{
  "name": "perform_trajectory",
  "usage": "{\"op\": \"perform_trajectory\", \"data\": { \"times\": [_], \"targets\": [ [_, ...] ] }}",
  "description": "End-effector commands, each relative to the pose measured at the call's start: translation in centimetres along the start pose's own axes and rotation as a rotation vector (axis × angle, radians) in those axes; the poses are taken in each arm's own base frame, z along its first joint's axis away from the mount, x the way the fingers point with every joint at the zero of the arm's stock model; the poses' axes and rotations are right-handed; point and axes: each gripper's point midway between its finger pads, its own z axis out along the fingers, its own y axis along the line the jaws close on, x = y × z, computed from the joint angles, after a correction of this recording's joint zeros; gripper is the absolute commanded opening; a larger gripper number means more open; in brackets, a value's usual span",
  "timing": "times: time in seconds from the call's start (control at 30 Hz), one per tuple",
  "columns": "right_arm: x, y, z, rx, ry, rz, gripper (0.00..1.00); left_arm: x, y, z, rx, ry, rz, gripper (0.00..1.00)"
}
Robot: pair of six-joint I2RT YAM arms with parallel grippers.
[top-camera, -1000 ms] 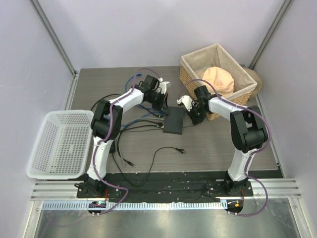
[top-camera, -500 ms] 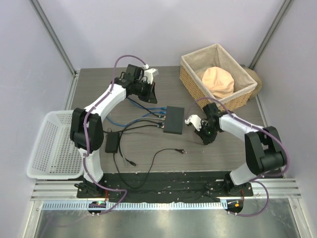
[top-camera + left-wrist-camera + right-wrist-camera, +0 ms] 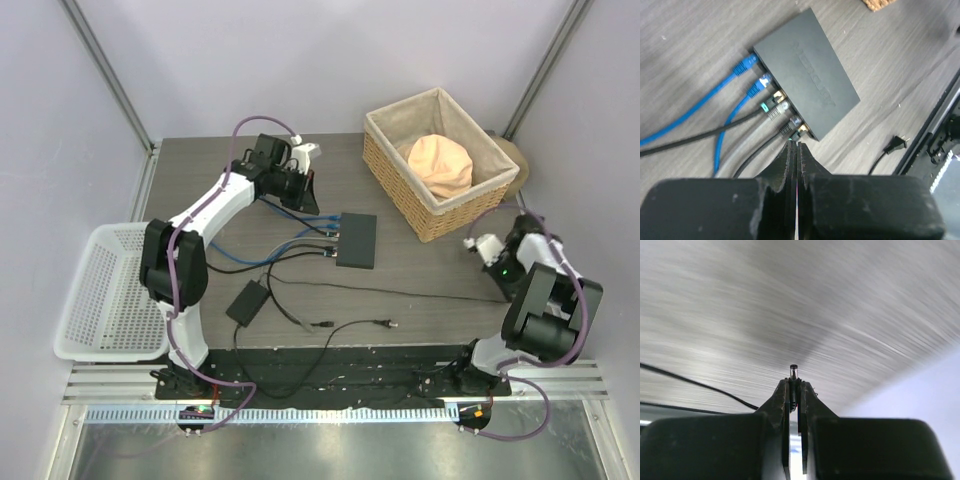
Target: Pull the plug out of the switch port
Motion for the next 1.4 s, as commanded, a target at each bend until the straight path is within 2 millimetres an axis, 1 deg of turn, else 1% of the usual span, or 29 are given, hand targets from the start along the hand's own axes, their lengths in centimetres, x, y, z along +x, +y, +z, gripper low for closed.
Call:
{"op": "perform_trajectory", "data": {
  "times": [0.0, 0.03, 0.07, 0.1, 0.13, 0.17, 0.2, 0.23, 0.3, 0.33, 0.4, 0.43, 0.47, 0.53, 0.57, 0.63, 0.7, 0.73, 0.77, 0.83, 0.9, 1.0, 1.03, 1.07, 1.1, 1.17, 1.2, 1.27, 1.37],
  "targets": [
    [0.2, -7.8, -4.1, 0.177, -0.030, 0.085, 0.09, -1.0, -2.0, -2.6, 0.035, -0.051, 0.015, 0.00],
    [-0.8, -8.1, -4.9, 0.175, -0.082, 0.095, 0.13, -0.8, -1.9, -2.8, 0.033, -0.046, 0.006, 0.01],
    [-1.6, -7.3, -6.3, 0.137, -0.128, 0.102, 0.27, -0.6, -2.0, -2.8, 0.040, -0.039, -0.002, 0.06],
    [-4.8, -7.5, -8.9, 0.118, -0.288, 0.154, 0.34, -0.5, -1.9, -3.0, 0.039, -0.036, -0.008, 0.10],
    [-6.2, -7.2, -10.7, 0.110, -0.360, 0.185, 0.40, -0.5, -1.9, -3.3, 0.038, -0.031, -0.019, 0.13],
    [-7.1, -6.7, -12.3, 0.097, -0.421, 0.222, 0.55, -0.4, -2.0, -3.3, 0.040, -0.028, -0.029, 0.21],
    [-8.5, -6.7, -15.5, 0.114, -0.525, 0.295, 0.61, -0.6, -1.9, -3.8, 0.031, -0.035, -0.034, 0.25],
    [-10.2, -5.1, -17.0, 0.058, -0.612, 0.282, 0.68, -0.6, -1.9, -4.1, 0.024, -0.035, -0.041, 0.28],
    [-11.9, -3.5, -20.8, 0.047, -0.733, 0.300, 0.72, -0.9, -1.9, -5.1, 0.005, -0.054, -0.043, 0.37],
    [-13.7, -2.0, -22.3, 0.004, -0.804, 0.261, 0.74, -0.9, -2.1, -5.3, 0.002, -0.055, -0.042, 0.39],
    [-15.3, -0.1, -24.8, -0.016, -0.904, 0.216, 0.76, -1.5, -2.0, -5.9, -0.022, -0.067, -0.022, 0.48],
    [-16.6, 0.0, -26.0, -0.018, -0.969, 0.234, 0.78, -1.4, -1.9, -6.1, -0.033, -0.057, -0.029, 0.50],
    [-18.3, 1.6, -26.8, -0.043, -1.010, 0.183, 0.78, -2.8, -2.3, -6.7, -0.037, -0.078, -0.014, 0.54],
    [-21.0, 2.4, -27.7, -0.056, -1.082, 0.155, 0.78, -2.5, -2.0, -6.4, -0.044, -0.024, -0.050, 0.57],
    [-22.5, 3.9, -27.8, -0.088, -1.100, 0.107, 0.77, -4.6, -2.4, -7.1, -0.044, -0.055, -0.020, 0.59],
    [-25.3, 4.9, -27.7, -0.127, -1.142, 0.073, 0.76, -4.2, -1.3, -5.9, -0.045, 0.013, -0.039, 0.59],
    [-27.2, 6.8, -26.3, -0.179, -1.141, 0.026, 0.75, -5.8, -1.0, -6.0, -0.063, 0.003, 0.002, 0.59],
    [-28.8, 6.7, -25.5, -0.177, -1.150, 0.017, 0.73, -5.6, 0.3, -5.0, -0.086, 0.019, 0.006, 0.59],
    [-29.6, 8.1, -24.6, -0.205, -1.137, 0.005, 0.73, -5.7, 0.6, -4.7, -0.091, 0.018, 0.025, 0.60],
    [-31.7, 8.8, -24.3, -0.200, -1.159, 0.015, 0.72, -5.5, 1.2, -4.2, -0.065, 0.029, 0.074, 0.61],
    [-34.0, 9.8, -22.1, -0.178, -1.103, 0.099, 0.72, -4.5, 1.7, -3.2, 0.019, 0.050, 0.044, 0.62],
    [-37.5, 9.7, -19.9, -0.205, -1.057, 0.264, 0.73, -4.1, 4.4, -2.3, 0.007, 0.036, -0.037, 0.61],
    [-38.2, 10.1, -19.4, -0.233, -1.030, 0.321, 0.73, -3.3, 4.9, -1.8, 0.007, 0.041, -0.135, 0.61],
    [-39.5, 9.9, -20.0, -0.246, -1.036, 0.349, 0.73, -3.5, 5.5, -2.0, 0.008, 0.023, -0.159, 0.61],
    [-40.3, 10.2, -18.5, -0.262, -0.992, 0.374, 0.74, -3.7, 5.4, -1.7, 0.034, 0.009, -0.161, 0.61],
    [-41.7, 9.8, -18.2, -0.201, -0.981, 0.383, 0.76, -3.0, 6.5, -1.1, 0.009, 0.004, -0.204, 0.61],
    [-42.2, 9.4, -16.4, -0.172, -0.945, 0.396, 0.79, -3.8, 7.5, -0.8, -0.028, -0.038, -0.182, 0.61],
    [-43.1, 8.6, -15.7, -0.130, -0.946, 0.399, 0.79, -4.2, 8.6, -0.3, -0.053, -0.067, -0.218, 0.61],
    [-44.5, 9.3, -13.4, -0.154, -0.925, 0.333, 0.79, -5.2, 8.2, -0.1, -0.015, -0.090, -0.242, 0.60]
  ]
}}
